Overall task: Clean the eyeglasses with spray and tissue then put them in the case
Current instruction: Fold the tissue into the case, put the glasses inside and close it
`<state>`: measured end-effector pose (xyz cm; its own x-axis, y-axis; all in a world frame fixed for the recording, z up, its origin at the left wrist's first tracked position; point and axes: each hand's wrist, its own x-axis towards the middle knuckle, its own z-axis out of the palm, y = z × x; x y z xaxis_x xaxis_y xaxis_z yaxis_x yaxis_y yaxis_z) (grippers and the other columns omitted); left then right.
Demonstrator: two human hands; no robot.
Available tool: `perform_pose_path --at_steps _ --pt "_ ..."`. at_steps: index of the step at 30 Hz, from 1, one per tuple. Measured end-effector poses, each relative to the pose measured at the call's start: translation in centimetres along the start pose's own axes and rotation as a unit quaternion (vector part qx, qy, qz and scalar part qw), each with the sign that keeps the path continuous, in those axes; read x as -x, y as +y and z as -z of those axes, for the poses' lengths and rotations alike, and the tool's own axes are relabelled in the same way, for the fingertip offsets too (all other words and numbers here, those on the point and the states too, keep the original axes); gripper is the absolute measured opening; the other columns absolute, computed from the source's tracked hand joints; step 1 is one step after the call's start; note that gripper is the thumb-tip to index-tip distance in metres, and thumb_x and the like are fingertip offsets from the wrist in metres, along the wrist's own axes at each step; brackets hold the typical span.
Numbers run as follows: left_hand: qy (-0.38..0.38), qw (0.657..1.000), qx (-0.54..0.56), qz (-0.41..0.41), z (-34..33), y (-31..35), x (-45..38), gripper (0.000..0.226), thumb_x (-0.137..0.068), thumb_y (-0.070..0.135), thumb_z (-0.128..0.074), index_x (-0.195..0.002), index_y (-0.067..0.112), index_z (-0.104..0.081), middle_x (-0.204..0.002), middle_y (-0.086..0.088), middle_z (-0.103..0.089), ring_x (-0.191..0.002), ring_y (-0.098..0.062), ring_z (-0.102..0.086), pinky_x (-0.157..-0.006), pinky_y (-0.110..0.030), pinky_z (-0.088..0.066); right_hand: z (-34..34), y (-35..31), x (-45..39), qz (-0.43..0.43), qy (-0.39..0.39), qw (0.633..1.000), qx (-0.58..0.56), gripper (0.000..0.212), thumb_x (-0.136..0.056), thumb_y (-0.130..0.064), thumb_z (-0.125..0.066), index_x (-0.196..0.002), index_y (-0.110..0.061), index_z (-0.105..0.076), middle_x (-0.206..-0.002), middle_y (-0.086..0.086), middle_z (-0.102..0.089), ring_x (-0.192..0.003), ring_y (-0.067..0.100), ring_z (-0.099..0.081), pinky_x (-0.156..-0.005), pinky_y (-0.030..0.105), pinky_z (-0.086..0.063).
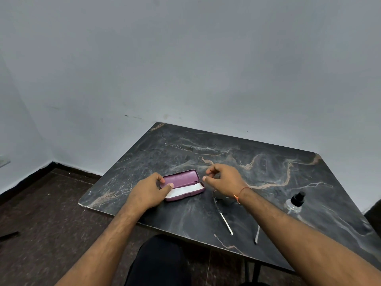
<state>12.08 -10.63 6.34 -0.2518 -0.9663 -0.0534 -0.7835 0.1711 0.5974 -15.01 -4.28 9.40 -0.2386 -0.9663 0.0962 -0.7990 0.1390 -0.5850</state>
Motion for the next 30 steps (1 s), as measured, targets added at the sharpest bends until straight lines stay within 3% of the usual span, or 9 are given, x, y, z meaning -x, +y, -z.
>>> perform_pose_path --at_steps 3,5,8,10,13,15,20,24,30 --pt "0.069 0.995 -0.001 -0.074 0.3 0.9 1.0 0.025 -0.098 0.054 -0.069 -0.109 0.033 -0.065 -0.083 0.012 -0.066 -0.078 -0.008 -0.064 -0.068 -0.032 -0.048 1.4 0.6 3.6 0.072 0.102 0.992 0.012 0.015 -0.094 -0.033 -0.075 -0.107 -0.028 -0.075 -0.104 -0.014 -0.070 -0.082 -0.011 -0.055 -0.074 0.008 -0.039" --pt "0.082 0.988 0.007 -0.134 0.1 1.9 1.7 0.017 -0.099 0.048 -0.070 -0.110 0.036 -0.065 -0.082 0.011 -0.065 -0.079 -0.005 -0.063 -0.069 -0.033 -0.051 2.6 1.0 6.3 0.109 0.157 0.982 0.012 0.012 -0.096 -0.029 -0.074 -0.108 -0.028 -0.074 -0.104 -0.016 -0.068 -0.084 -0.011 -0.055 -0.074 0.004 -0.040" --pt "0.068 0.969 0.001 -0.236 -0.8 3.4 2.4 0.018 -0.098 0.041 -0.071 -0.115 0.038 -0.067 -0.088 0.014 -0.064 -0.086 -0.004 -0.062 -0.080 -0.035 -0.056 4.1 2.1 10.1 0.089 0.213 0.973 0.005 0.010 -0.097 -0.027 -0.074 -0.106 -0.031 -0.074 -0.099 -0.020 -0.067 -0.079 0.000 -0.062 -0.072 0.009 -0.043" --pt "0.046 0.953 -0.015 -0.298 -2.0 4.7 2.8 0.021 -0.099 0.038 -0.070 -0.121 0.038 -0.068 -0.100 0.020 -0.068 -0.094 0.001 -0.061 -0.085 -0.027 -0.053 4.8 3.1 12.3 0.056 0.226 0.972 0.009 0.010 -0.098 -0.029 -0.072 -0.107 -0.033 -0.075 -0.096 -0.021 -0.068 -0.076 0.004 -0.063 -0.070 0.013 -0.045" --pt "0.004 0.932 -0.051 -0.359 -3.9 6.0 3.0 0.026 -0.102 0.035 -0.067 -0.128 0.034 -0.070 -0.112 0.016 -0.071 -0.106 -0.005 -0.066 -0.093 -0.029 -0.054 5.0 4.4 14.4 0.033 0.209 0.977 0.039 0.016 -0.097 -0.027 -0.072 -0.112 -0.032 -0.076 -0.100 -0.021 -0.069 -0.078 -0.006 -0.062 -0.075 0.011 -0.044" --pt "-0.016 0.923 -0.080 -0.377 -4.9 6.8 2.9 0.031 -0.101 0.036 -0.066 -0.132 0.036 -0.069 -0.115 0.015 -0.069 -0.111 -0.009 -0.067 -0.093 -0.032 -0.055 5.2 5.3 15.4 0.019 0.189 0.979 0.081 0.022 -0.096 -0.023 -0.071 -0.114 -0.033 -0.077 -0.100 -0.019 -0.068 -0.074 -0.008 -0.056 -0.075 0.018 -0.047" --pt "-0.033 0.915 -0.117 -0.386 -6.0 8.0 2.3 0.034 -0.102 0.037 -0.067 -0.136 0.037 -0.070 -0.122 0.012 -0.070 -0.117 -0.012 -0.067 -0.095 -0.032 -0.053 5.6 7.1 16.3 -0.025 0.057 0.981 0.185 0.040 -0.099 -0.022 -0.055 -0.129 -0.042 -0.071 -0.110 -0.011 -0.065 -0.101 0.022 -0.071 -0.084 0.037 -0.054" --pt "-0.039 0.915 -0.140 -0.377 -6.3 8.2 1.7 0.032 -0.101 0.042 -0.064 -0.131 0.036 -0.074 -0.118 0.010 -0.074 -0.113 -0.015 -0.071 -0.093 -0.034 -0.056 5.6 8.2 16.2 0.004 0.010 0.978 0.208 0.041 -0.102 -0.024 -0.050 -0.134 -0.042 -0.068 -0.120 -0.010 -0.066 -0.108 0.022 -0.071 -0.088 0.037 -0.054" --pt "-0.031 0.907 -0.164 -0.386 -6.8 8.3 0.9 0.033 -0.102 0.048 -0.059 -0.125 0.034 -0.077 -0.114 0.010 -0.078 -0.110 -0.015 -0.073 -0.090 -0.036 -0.058 6.0 8.6 15.6 0.033 -0.002 0.975 0.219 0.032 -0.104 -0.029 -0.057 -0.131 -0.037 -0.072 -0.127 -0.014 -0.070 -0.116 0.014 -0.069 -0.093 0.027 -0.049"
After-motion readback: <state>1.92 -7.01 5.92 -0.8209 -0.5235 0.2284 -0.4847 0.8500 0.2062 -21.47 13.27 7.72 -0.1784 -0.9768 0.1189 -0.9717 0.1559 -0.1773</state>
